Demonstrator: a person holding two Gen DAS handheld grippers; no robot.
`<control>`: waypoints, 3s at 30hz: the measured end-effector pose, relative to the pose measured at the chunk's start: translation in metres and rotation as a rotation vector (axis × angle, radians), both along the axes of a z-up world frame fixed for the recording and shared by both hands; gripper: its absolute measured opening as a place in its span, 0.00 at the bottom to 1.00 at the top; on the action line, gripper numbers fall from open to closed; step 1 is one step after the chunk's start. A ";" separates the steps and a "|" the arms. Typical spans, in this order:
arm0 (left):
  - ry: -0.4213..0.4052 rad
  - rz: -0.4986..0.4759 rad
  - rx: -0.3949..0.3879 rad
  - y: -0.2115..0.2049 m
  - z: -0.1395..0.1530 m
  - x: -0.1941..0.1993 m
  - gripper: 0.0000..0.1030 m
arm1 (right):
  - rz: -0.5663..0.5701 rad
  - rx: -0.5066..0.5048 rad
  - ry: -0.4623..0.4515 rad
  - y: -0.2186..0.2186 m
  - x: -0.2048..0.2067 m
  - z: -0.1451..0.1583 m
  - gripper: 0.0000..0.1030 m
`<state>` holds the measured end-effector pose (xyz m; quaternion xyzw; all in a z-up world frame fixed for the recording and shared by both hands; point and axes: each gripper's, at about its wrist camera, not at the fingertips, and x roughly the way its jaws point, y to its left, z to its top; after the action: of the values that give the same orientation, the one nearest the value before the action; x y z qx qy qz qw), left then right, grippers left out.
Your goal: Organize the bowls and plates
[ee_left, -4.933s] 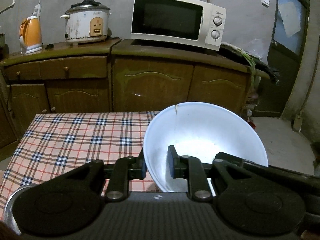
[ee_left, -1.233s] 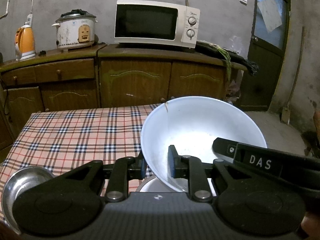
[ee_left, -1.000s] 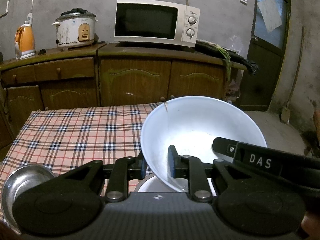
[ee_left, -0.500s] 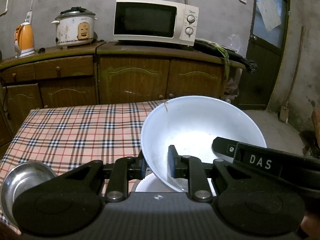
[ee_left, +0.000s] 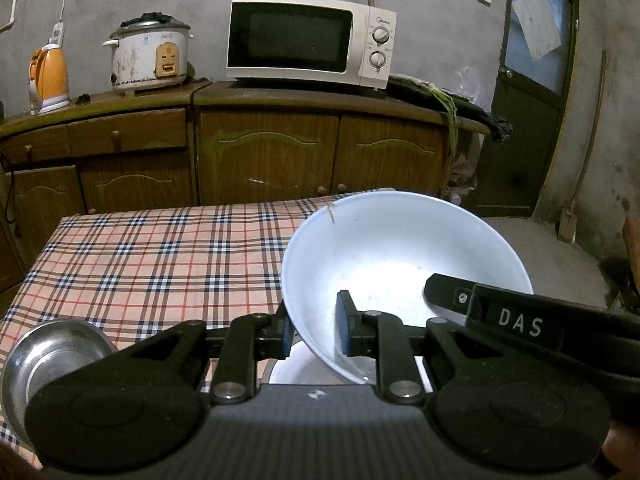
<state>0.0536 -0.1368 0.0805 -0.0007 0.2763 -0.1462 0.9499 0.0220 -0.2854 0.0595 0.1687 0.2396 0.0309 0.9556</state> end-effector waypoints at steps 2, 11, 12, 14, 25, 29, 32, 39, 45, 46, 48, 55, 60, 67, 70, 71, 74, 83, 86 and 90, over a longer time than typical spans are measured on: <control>-0.001 0.000 0.002 0.000 0.000 0.000 0.21 | 0.000 0.000 0.001 0.000 0.000 0.000 0.23; 0.000 0.000 0.001 0.001 -0.001 -0.001 0.21 | 0.000 -0.002 0.002 0.001 -0.001 0.000 0.23; 0.000 0.000 0.002 0.001 -0.001 -0.001 0.21 | 0.001 -0.002 0.002 0.001 -0.002 -0.001 0.23; 0.000 -0.001 0.001 0.001 -0.001 -0.002 0.21 | 0.000 -0.002 0.002 0.001 -0.001 0.000 0.23; 0.002 -0.003 0.004 0.002 -0.004 -0.007 0.21 | -0.001 -0.003 0.004 0.001 -0.003 0.000 0.23; 0.004 -0.005 0.005 0.002 -0.004 -0.007 0.21 | 0.000 -0.002 0.006 0.002 -0.004 -0.001 0.23; 0.006 -0.009 0.007 0.001 -0.005 -0.008 0.21 | 0.000 -0.003 0.007 0.002 -0.004 -0.002 0.23; 0.011 -0.018 0.013 0.001 -0.006 -0.011 0.21 | -0.001 0.003 0.014 0.001 -0.013 -0.012 0.23; 0.012 -0.022 0.014 0.000 -0.008 -0.012 0.21 | -0.001 0.005 0.016 0.001 -0.016 -0.014 0.23; 0.014 -0.023 0.014 -0.001 -0.008 -0.012 0.21 | -0.002 0.006 0.017 0.001 -0.016 -0.014 0.23; 0.016 -0.025 0.015 -0.001 -0.009 -0.012 0.21 | -0.003 0.009 0.019 -0.001 -0.018 -0.016 0.23; 0.021 -0.029 0.015 -0.001 -0.010 -0.012 0.21 | -0.005 0.011 0.024 -0.002 -0.019 -0.017 0.23; 0.024 -0.032 0.015 0.000 -0.011 -0.012 0.21 | -0.005 0.012 0.027 -0.003 -0.020 -0.018 0.23; 0.034 -0.034 0.017 -0.001 -0.013 -0.011 0.21 | -0.005 0.015 0.038 -0.004 -0.023 -0.022 0.23; 0.038 -0.035 0.019 -0.002 -0.015 -0.010 0.21 | -0.006 0.017 0.045 -0.003 -0.020 -0.020 0.23; 0.039 -0.035 0.020 -0.002 -0.015 -0.010 0.21 | -0.006 0.018 0.047 -0.004 -0.020 -0.020 0.23; 0.045 -0.035 0.021 -0.003 -0.017 -0.009 0.21 | -0.006 0.020 0.053 -0.003 -0.019 -0.022 0.23; 0.057 -0.036 0.024 -0.004 -0.021 -0.007 0.21 | -0.007 0.022 0.069 -0.003 -0.018 -0.024 0.23; 0.063 -0.036 0.023 -0.004 -0.022 -0.007 0.21 | -0.007 0.023 0.074 -0.003 -0.018 -0.025 0.23; 0.069 -0.037 0.025 -0.004 -0.025 -0.007 0.21 | -0.006 0.023 0.082 -0.002 -0.018 -0.027 0.23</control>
<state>0.0468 -0.1408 0.0555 0.0113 0.3107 -0.1602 0.9368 0.0043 -0.2877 0.0323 0.1817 0.2775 0.0237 0.9431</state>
